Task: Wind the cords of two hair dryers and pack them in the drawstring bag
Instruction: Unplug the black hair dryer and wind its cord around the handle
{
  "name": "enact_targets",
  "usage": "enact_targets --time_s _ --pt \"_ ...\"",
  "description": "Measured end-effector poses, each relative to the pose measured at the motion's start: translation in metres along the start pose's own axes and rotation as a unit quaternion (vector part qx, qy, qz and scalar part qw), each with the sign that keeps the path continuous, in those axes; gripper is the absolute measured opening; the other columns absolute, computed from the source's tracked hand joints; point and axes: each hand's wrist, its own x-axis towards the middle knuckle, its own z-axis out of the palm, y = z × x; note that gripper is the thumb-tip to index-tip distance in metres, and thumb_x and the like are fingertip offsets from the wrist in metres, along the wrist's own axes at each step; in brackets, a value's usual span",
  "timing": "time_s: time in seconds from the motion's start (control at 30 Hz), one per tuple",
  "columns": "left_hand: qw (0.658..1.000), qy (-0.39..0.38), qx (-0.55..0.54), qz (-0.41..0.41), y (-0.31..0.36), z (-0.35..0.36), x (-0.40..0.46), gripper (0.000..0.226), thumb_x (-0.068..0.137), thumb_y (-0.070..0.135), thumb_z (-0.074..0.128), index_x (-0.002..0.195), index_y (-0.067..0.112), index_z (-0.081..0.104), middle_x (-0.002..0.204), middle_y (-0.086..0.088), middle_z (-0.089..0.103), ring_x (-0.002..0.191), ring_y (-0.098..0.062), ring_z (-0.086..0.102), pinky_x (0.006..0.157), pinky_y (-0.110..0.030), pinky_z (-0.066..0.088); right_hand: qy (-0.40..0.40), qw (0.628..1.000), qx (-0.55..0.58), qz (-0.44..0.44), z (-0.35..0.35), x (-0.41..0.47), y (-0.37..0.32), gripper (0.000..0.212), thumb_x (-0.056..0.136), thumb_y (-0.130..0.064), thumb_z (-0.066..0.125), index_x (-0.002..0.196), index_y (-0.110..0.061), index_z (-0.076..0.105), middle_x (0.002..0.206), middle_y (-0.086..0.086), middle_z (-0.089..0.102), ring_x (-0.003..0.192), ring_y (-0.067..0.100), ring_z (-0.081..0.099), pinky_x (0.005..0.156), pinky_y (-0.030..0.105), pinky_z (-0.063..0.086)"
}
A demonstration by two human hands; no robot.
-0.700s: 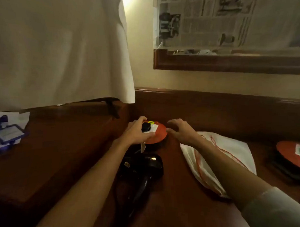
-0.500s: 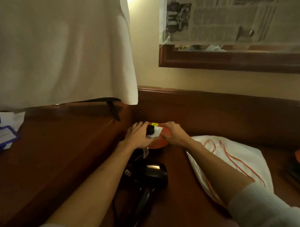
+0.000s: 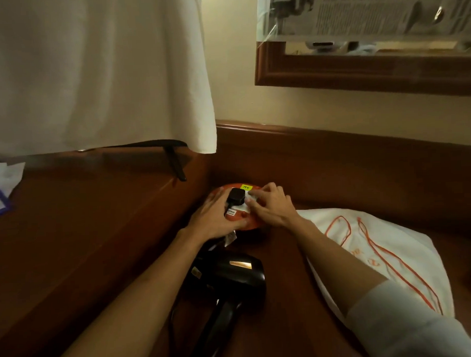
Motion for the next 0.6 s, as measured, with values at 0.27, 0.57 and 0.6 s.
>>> enact_targets --time_s 0.27,0.57,0.6 --pt "0.999 -0.005 -0.038 -0.039 -0.002 0.001 -0.004 0.123 0.067 0.076 0.075 0.163 0.033 0.01 0.173 0.0 0.006 0.159 -0.026 0.004 0.122 -0.055 0.018 -0.09 0.993 -0.043 -0.061 -0.015 0.03 -0.036 0.066 0.094 -0.041 0.065 0.153 -0.026 0.039 0.138 0.011 0.046 0.129 0.032 0.043 0.107 0.05 0.038" --pt "0.999 -0.004 -0.042 -0.021 -0.001 -0.002 -0.002 0.119 0.07 0.068 0.08 0.162 0.032 0.015 0.172 0.0 0.013 0.159 -0.027 0.006 0.121 -0.057 0.021 -0.137 0.978 -0.101 -0.12 -0.028 0.044 -0.048 0.051 0.095 -0.023 0.066 0.142 -0.013 0.048 0.138 0.01 0.051 0.123 0.03 0.052 0.1 0.045 0.049" --pt "0.999 -0.006 -0.035 -0.025 -0.002 -0.002 -0.001 0.118 0.069 0.071 0.079 0.161 0.033 0.017 0.171 0.0 0.017 0.158 -0.028 0.01 0.119 -0.057 0.024 -0.133 0.98 -0.083 -0.123 -0.031 0.046 -0.046 0.05 0.095 -0.022 0.067 0.14 -0.012 0.049 0.137 0.01 0.052 0.122 0.03 0.053 0.1 0.044 0.05"
